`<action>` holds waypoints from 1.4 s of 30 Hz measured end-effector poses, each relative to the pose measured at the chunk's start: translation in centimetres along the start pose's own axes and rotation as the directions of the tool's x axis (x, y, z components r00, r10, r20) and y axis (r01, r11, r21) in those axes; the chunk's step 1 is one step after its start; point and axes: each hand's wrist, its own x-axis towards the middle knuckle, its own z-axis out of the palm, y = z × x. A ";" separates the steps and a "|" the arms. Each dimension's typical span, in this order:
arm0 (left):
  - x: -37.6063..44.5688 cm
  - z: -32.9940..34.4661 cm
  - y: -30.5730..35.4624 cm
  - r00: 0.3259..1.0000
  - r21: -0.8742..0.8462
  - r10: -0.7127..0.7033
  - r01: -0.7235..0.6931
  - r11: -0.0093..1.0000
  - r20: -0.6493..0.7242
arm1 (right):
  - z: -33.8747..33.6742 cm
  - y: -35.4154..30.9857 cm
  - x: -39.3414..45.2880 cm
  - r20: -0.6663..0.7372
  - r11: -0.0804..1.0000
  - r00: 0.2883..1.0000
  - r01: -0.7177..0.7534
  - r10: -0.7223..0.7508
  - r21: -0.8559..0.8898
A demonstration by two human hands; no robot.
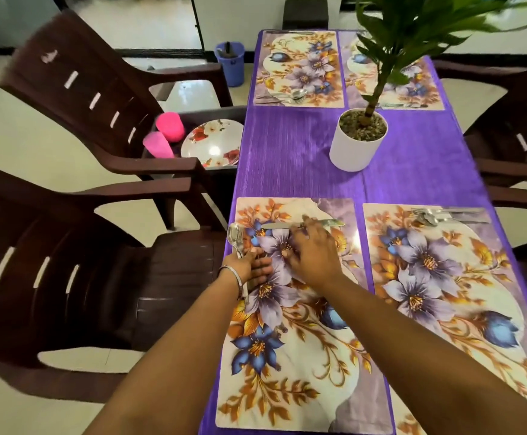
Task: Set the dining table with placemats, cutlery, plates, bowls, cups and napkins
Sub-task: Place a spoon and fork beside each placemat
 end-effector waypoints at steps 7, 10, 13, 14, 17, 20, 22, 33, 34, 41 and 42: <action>0.2 -0.3 -0.1 1.000 0.014 0.029 -0.029 0.999 -0.001 | 1.3 0.5 0.2 0.198 0.995 0.979 0.071 -0.055 -0.072; 0.1 -0.4 -0.1 0.999 0.014 0.031 -0.031 0.999 0.008 | 1.4 0.5 0.9 0.209 0.993 0.976 0.079 -0.060 -0.084; -0.1 -0.3 -0.1 0.999 0.018 0.036 -0.035 0.999 -0.009 | 1.2 0.5 1.9 0.208 0.995 0.976 0.079 -0.064 -0.065; -0.1 -0.3 -0.2 0.999 0.022 0.041 -0.040 0.999 -0.016 | 1.1 0.5 2.3 0.214 0.995 0.974 0.082 -0.067 -0.063; 0.1 -0.4 -0.4 0.998 0.024 0.057 -0.056 0.998 -0.028 | 1.2 0.7 3.5 0.220 0.994 0.972 0.093 -0.077 -0.061; 0.1 -0.4 -0.5 0.998 0.027 0.062 -0.061 0.998 -0.029 | 1.2 0.8 4.2 0.221 0.994 0.972 0.090 -0.076 -0.056; 0.0 -0.4 -0.4 0.998 0.025 0.060 -0.059 0.998 -0.033 | 1.1 0.8 4.5 0.225 0.995 0.971 0.091 -0.079 -0.045; -0.5 -0.2 -0.4 0.994 0.046 0.085 -0.081 0.996 -0.072 | 1.2 1.0 5.2 0.218 0.992 0.971 0.113 -0.097 -0.060; -0.5 -0.2 -0.4 0.993 0.049 0.086 -0.082 0.995 -0.076 | 1.2 1.0 5.3 0.219 0.992 0.971 0.111 -0.096 -0.061; -0.8 0.1 -0.4 0.986 0.114 0.120 -0.107 0.988 -0.115 | 0.7 1.0 4.5 0.215 0.994 0.972 0.104 -0.095 -0.034; -1.0 0.2 -0.4 0.982 0.138 0.146 -0.129 0.982 -0.124 | 0.3 1.0 3.7 0.197 0.997 0.977 0.081 -0.076 -0.017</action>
